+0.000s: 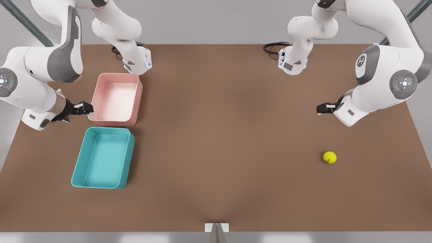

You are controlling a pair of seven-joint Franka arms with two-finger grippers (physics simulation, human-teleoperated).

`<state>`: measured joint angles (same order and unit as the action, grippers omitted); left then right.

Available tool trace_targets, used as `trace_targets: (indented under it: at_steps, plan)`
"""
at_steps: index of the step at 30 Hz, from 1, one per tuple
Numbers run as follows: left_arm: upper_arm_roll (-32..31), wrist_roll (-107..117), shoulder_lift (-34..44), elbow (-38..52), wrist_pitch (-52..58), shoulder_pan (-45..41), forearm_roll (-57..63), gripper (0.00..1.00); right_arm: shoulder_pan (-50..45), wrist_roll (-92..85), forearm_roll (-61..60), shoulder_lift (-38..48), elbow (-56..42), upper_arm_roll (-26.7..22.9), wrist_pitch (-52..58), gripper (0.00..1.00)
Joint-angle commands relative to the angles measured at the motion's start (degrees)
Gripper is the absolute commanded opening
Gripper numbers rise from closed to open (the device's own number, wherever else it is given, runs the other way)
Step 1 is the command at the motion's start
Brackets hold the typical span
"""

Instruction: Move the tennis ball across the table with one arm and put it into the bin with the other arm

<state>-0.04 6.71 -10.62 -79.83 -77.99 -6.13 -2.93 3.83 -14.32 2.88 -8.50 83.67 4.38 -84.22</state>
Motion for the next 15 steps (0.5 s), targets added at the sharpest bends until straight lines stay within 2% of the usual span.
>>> trace_targets:
  at_steps: [1, 2, 3, 4, 7, 8, 10, 15]
  plan:
    - [0.0, 2.2, 0.1, 0.0, -0.4, 0.0, -0.2, 1.0, 0.4, 14.1, -1.2, 0.3, 0.2, -0.1, -3.4, 1.0]
    - [0.0, 1.8, 0.1, -0.1, -0.5, 0.0, -0.2, 0.98, 0.4, 14.3, -1.2, 0.5, 0.2, -0.2, -3.3, 1.0]
    - [0.0, -1.2, -0.1, -0.2, -0.5, 0.0, 0.0, 0.37, 0.4, 14.3, -1.1, 0.5, 0.2, -0.2, -3.2, 1.0]
    - [0.1, -9.5, -2.0, -0.3, -1.6, 0.2, 0.7, 0.21, 0.3, 14.4, -0.9, 0.5, 0.3, -0.2, -3.0, 1.0]
    - [3.4, -61.7, -14.1, -0.2, -18.1, 6.2, 1.0, 0.21, 0.0, 13.8, -0.7, 0.1, 0.9, -0.9, -2.3, 1.0]
    - [3.4, -87.9, -18.1, -0.2, -26.2, 8.3, 1.1, 0.21, -0.4, 13.8, -0.7, 0.1, 0.9, -1.0, -2.3, 1.0]
    - [3.4, -115.5, -21.8, -0.5, -34.6, 9.4, 4.4, 0.21, -0.5, 13.9, -1.0, 0.1, 1.3, -1.2, -2.2, 1.0]
    - [3.4, -140.5, -25.7, -1.9, -35.5, 12.1, 1.7, 0.21, -1.6, 13.7, -3.1, -0.2, 1.2, -1.9, -1.7, 1.0]
